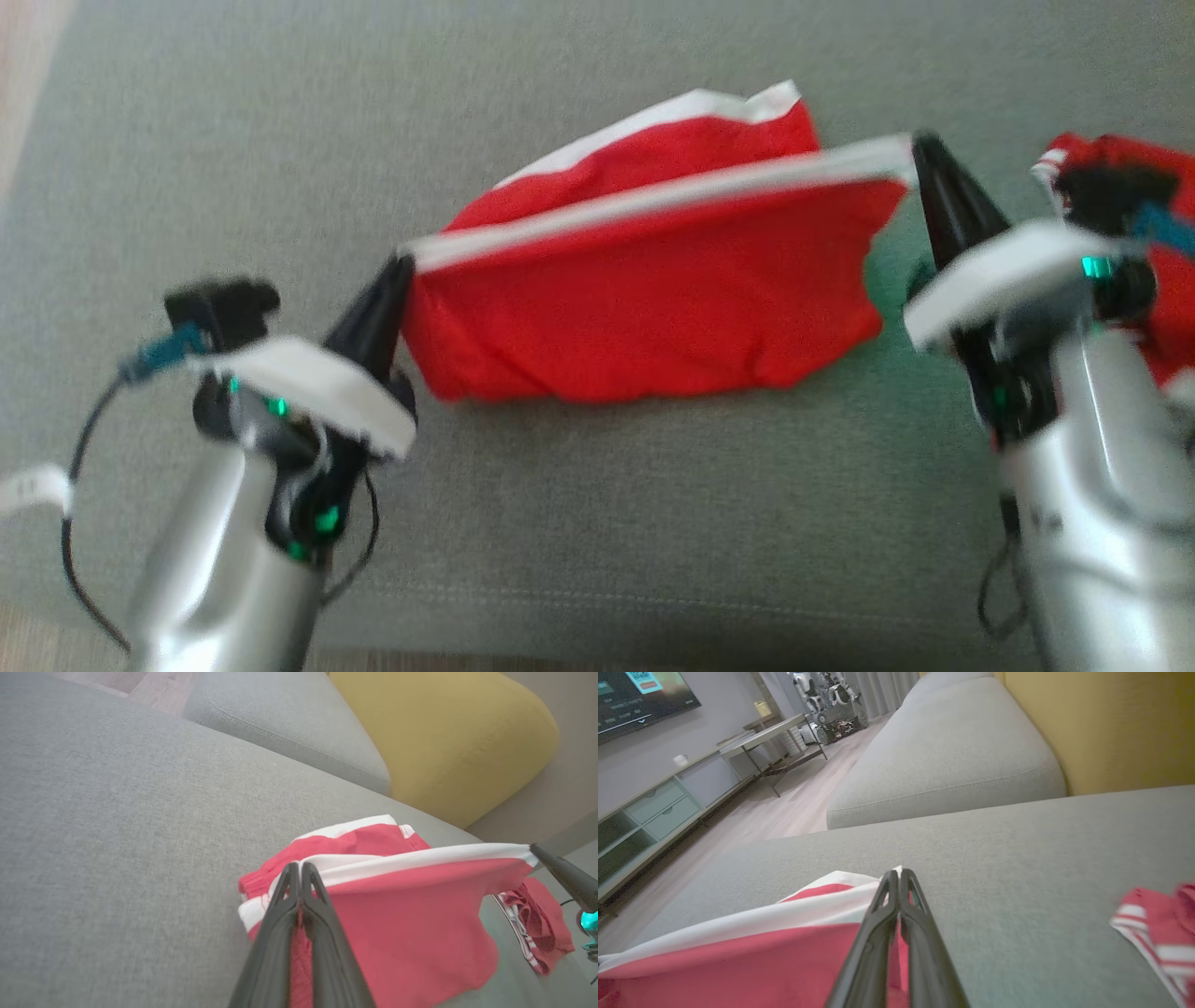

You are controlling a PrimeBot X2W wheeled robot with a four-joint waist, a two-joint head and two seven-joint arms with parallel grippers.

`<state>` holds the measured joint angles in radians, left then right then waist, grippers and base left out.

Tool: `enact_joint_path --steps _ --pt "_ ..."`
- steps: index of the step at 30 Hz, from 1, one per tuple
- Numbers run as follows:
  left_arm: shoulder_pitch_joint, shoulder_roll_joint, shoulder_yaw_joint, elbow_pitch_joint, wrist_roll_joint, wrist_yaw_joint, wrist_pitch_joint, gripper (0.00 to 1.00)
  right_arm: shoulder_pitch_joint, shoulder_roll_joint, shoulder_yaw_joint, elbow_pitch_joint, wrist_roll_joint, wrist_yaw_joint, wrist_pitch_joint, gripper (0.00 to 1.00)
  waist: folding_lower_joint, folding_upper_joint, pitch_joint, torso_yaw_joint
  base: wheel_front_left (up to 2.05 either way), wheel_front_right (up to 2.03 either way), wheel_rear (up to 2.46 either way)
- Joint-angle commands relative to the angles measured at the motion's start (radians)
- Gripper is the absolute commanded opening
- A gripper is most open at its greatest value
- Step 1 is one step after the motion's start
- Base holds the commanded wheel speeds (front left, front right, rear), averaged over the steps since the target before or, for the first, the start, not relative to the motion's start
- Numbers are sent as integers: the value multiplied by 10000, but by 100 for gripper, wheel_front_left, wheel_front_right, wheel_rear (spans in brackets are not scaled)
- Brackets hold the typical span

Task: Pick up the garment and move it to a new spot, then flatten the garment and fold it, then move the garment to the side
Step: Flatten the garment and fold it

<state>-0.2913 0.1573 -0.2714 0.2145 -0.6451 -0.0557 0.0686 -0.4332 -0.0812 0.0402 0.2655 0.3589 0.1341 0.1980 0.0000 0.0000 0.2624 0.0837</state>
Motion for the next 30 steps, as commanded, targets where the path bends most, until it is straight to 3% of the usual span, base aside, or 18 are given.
enact_joint_path --steps 1,3,12,13,15,16,24,30 --pt "-700 211 569 70 -98 -51 -81 0 -822 -143 274 139 64 -34 -189 0 0 0 603 303 0 0 0" --pt "-1700 94 560 905 -214 -229 -151 0 -2111 -228 590 1368 150 -34 -427 0 0 0 1018 455 0 0 0" --pt "-3552 -231 264 3239 -437 -609 -655 0 -4295 -394 1633 4274 495 -34 -1214 0 0 0 1586 670 0 0 0" --pt "-3689 -263 181 3472 -452 -640 -731 5 -4450 -385 1747 4541 565 -34 -1340 0 0 0 1619 669 0 0 0" --pt "-3883 -310 38 3867 -486 -684 -941 68 -4699 -342 2008 4977 708 -34 -1592 52 0 0 1665 646 0 0 0" --pt "-3935 -333 -26 4024 -514 -700 -1056 100 -4798 -329 2140 5138 764 -34 -1761 100 0 0 1673 627 0 0 0" --pt "-3615 -88 -480 4218 9 -710 -2775 100 -4856 -519 3136 5512 923 -34 -3417 100 0 0 1349 506 0 0 0" --pt "-2716 205 160 2251 1509 204 -3295 100 -4074 -907 3137 4792 476 -34 -4320 100 0 0 899 421 0 0 0"
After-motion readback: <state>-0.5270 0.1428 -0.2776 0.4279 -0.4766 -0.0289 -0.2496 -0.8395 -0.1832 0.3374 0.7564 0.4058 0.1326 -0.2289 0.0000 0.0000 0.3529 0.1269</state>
